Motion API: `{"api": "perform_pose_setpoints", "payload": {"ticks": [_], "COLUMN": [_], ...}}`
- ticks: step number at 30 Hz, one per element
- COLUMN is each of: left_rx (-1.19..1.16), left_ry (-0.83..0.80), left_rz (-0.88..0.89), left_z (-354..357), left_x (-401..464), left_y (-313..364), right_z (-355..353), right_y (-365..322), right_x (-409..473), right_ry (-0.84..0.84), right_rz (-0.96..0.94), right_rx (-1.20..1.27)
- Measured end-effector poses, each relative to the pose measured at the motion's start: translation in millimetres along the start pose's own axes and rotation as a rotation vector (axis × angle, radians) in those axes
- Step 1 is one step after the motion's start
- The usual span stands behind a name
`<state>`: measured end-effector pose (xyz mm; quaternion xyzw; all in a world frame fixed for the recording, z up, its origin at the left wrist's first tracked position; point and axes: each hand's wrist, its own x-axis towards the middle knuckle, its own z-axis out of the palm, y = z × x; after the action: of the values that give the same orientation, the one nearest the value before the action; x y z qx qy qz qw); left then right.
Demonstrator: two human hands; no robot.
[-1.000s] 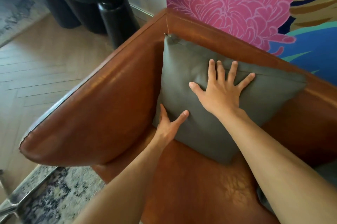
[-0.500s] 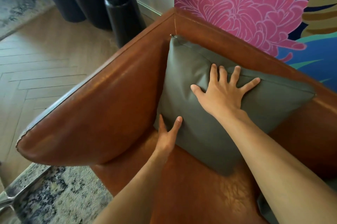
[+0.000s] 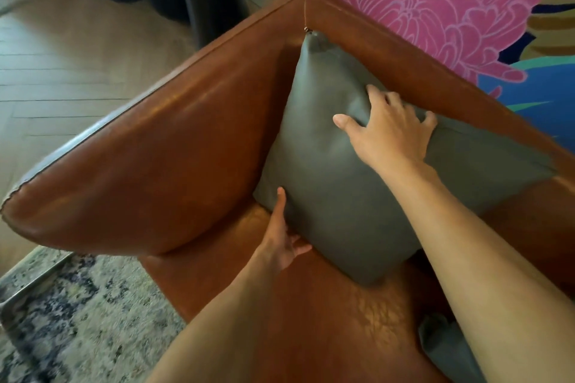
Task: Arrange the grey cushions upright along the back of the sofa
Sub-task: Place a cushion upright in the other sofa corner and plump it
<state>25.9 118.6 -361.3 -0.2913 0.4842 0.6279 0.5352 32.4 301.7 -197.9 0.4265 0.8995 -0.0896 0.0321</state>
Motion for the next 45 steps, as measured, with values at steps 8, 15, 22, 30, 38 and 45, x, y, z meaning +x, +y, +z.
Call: {"api": "perform_pose_setpoints", "payload": {"ticks": [8,15,22,30,38,45], "left_rx": [0.161,0.309,0.482,0.726,0.821,0.905], "left_ry": [-0.009,-0.025,-0.045,-0.102,-0.086,-0.047], "left_rz": [0.069,0.274,0.547,0.739,0.807,0.796], "left_z": [22.0,39.3,68.3,62.9,45.7,39.0], "left_x": [-24.4,-43.1,-72.9,-60.2,-23.7,-2.5], "left_y": [0.6,15.4,54.1,100.8,86.8,84.6], "right_z": [-25.9,-49.2,-29.9,42.1,69.2,89.4], "right_y": [48.4,99.2,142.2,148.6,145.6,138.6], "right_x": [-53.1,-103.5,-136.9,-140.2,-114.8,-120.4], "right_ry": [0.191,0.248,0.184,0.072,0.095,0.052], "right_rz": [0.111,0.259,0.447,0.491,0.509,0.539], "right_rx": [0.189,0.601,1.286,1.674,1.600,1.552]}}
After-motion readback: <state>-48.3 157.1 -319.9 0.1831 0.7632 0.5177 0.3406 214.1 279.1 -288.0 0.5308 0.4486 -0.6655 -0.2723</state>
